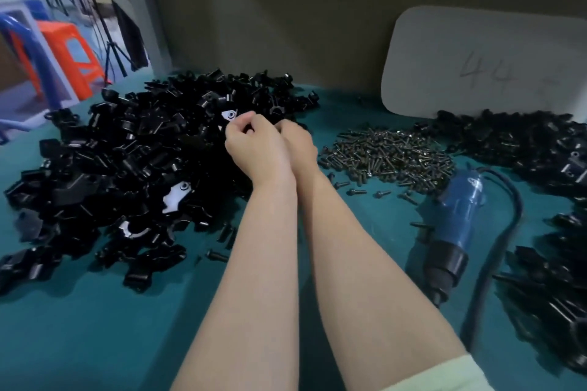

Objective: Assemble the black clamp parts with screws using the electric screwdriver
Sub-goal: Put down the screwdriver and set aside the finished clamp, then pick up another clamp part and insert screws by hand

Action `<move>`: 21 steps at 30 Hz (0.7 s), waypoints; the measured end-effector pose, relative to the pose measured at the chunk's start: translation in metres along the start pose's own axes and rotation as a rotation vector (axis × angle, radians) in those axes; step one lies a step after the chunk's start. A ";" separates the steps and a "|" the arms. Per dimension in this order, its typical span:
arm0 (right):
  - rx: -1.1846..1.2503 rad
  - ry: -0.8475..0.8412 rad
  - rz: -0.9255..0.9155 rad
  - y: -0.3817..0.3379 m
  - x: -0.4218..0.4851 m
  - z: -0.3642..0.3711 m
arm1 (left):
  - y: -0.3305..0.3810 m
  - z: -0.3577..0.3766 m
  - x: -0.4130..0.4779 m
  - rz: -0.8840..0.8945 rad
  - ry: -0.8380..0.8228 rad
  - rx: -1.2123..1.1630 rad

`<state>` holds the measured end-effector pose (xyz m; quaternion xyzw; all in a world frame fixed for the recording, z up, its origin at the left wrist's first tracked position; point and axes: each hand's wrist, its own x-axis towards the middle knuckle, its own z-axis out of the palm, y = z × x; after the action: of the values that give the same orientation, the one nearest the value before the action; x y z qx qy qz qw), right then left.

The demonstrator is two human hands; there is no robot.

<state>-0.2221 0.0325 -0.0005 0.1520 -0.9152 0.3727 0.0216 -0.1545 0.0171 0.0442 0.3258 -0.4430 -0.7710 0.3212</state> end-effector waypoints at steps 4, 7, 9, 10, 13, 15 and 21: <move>0.302 0.176 0.037 0.017 -0.016 -0.077 | -0.020 0.018 -0.011 0.136 -0.107 0.177; 0.288 0.246 0.094 0.041 -0.029 -0.129 | -0.037 0.044 -0.036 0.212 -0.455 0.422; 0.245 0.321 0.141 0.061 -0.036 -0.153 | -0.042 0.061 -0.057 0.224 -0.640 0.544; 0.260 0.371 0.165 0.072 -0.039 -0.162 | -0.045 0.070 -0.066 0.211 -0.703 0.561; 0.348 0.488 0.222 0.103 -0.045 -0.184 | -0.059 0.095 -0.086 0.135 -0.825 0.570; 0.369 0.562 0.256 0.119 -0.044 -0.193 | -0.071 0.112 -0.095 0.122 -0.833 0.594; 0.003 0.733 0.765 0.169 -0.033 -0.205 | -0.097 0.147 -0.106 -0.079 -0.719 0.470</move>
<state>-0.2557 0.2964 0.0276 -0.3330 -0.8371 0.3841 0.2023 -0.2284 0.2089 0.0385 0.1172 -0.6775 -0.7253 0.0339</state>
